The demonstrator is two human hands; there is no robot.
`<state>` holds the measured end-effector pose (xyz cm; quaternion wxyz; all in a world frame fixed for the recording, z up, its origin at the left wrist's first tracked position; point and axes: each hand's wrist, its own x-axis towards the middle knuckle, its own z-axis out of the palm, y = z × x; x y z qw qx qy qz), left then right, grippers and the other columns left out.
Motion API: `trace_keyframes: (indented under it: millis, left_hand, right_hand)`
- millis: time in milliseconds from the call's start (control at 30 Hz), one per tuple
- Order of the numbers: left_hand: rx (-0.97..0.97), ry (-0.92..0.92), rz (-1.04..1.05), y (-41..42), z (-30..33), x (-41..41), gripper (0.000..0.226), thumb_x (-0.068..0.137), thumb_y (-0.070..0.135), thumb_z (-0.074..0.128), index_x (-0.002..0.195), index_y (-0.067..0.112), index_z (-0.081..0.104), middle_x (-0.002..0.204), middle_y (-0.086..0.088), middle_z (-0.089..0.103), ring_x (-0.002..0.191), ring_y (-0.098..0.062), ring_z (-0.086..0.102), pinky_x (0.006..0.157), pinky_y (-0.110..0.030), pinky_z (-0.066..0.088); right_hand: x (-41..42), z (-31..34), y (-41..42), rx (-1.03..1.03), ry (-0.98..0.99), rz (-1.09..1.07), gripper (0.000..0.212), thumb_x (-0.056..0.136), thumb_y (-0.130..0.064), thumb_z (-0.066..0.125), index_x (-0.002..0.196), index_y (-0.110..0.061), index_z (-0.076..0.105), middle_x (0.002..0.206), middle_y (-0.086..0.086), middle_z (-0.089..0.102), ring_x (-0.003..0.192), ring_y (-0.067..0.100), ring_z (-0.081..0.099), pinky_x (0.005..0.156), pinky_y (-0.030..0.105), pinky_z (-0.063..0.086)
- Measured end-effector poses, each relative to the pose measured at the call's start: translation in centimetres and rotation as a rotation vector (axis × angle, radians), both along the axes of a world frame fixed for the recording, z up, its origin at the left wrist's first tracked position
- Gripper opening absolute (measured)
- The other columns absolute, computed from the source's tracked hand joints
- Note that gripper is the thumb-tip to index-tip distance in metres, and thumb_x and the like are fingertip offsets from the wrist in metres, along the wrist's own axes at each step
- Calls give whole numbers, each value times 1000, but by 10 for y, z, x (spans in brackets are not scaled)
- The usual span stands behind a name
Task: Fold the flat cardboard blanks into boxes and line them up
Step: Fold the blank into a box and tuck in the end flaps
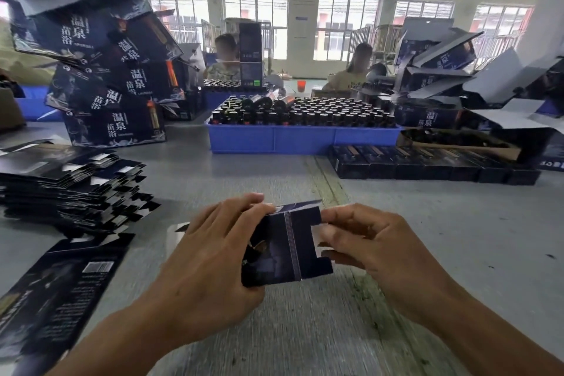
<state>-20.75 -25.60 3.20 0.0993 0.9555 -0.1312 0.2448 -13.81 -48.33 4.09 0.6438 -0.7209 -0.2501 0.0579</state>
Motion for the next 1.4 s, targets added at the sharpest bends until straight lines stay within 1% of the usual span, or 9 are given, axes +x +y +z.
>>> trace_keyframes:
  millis: [100,200,333,433,500,767,900,1133,1400]
  left_hand:
    - [-59,41,-43,-2,-1,0,84,65,50,66,142,33,37,138,22,36,117,16,22,103,-15,22]
    - [-116,82,-60,-3,1,0,93,67,77,64,145,38,33,131,33,32,112,21,20,95,-7,24]
    - [-69,39,-47,-3,6,0,111,63,94,50,150,28,32,128,26,37,107,17,24,90,-10,27]
    - [-27,-35,-38,-6,9,-1,104,73,89,44,150,19,36,127,14,52,106,13,26,89,-11,26]
    - [-22,-79,-55,-7,8,-1,98,78,85,45,150,19,37,133,12,49,108,12,27,90,-11,26]
    - [-28,-284,-92,-7,3,3,87,80,73,52,149,24,33,139,13,40,124,-9,44,98,-30,39]
    - [29,-303,-162,-4,1,4,73,88,66,52,150,31,32,143,-5,52,122,-24,55,89,-44,55]
    - [177,-246,-135,-2,2,4,54,93,57,46,144,38,41,144,-12,49,119,-29,58,84,-43,58]
    - [-54,-206,-210,-1,-1,2,57,81,36,71,134,34,50,155,-2,40,127,-24,56,87,-42,59]
  right_hand:
    - [-2,-1,1,-57,-17,18,17,93,-17,67,102,-27,78,97,-3,78,89,14,75,74,19,59]
    - [-3,-1,3,-59,-33,4,17,87,-24,71,103,-26,77,96,-4,78,87,12,75,68,17,57]
    - [-5,-5,6,-41,-56,-17,28,74,-31,70,102,-28,74,97,-10,78,86,10,75,66,21,59]
    - [-6,-7,8,-40,-108,-47,28,87,-10,71,101,-34,74,98,-13,77,84,10,75,64,21,60]
    - [-7,-7,8,-45,-139,-70,36,90,-4,68,103,-38,72,99,-14,76,85,9,75,64,22,60]
    - [-16,0,7,-79,-350,-144,57,92,-15,69,120,-64,57,102,-30,67,85,-3,71,63,11,56]
    - [-17,0,8,-99,-372,-145,61,93,-17,68,124,-67,52,102,-27,68,87,-5,70,63,12,56]
    - [-17,-3,7,-166,-441,-168,63,95,-21,65,128,-70,44,104,-23,68,89,-5,68,66,9,54]
    - [-17,-6,10,-159,-457,-190,63,94,-19,67,111,-75,43,106,-34,61,88,-4,68,64,9,54]
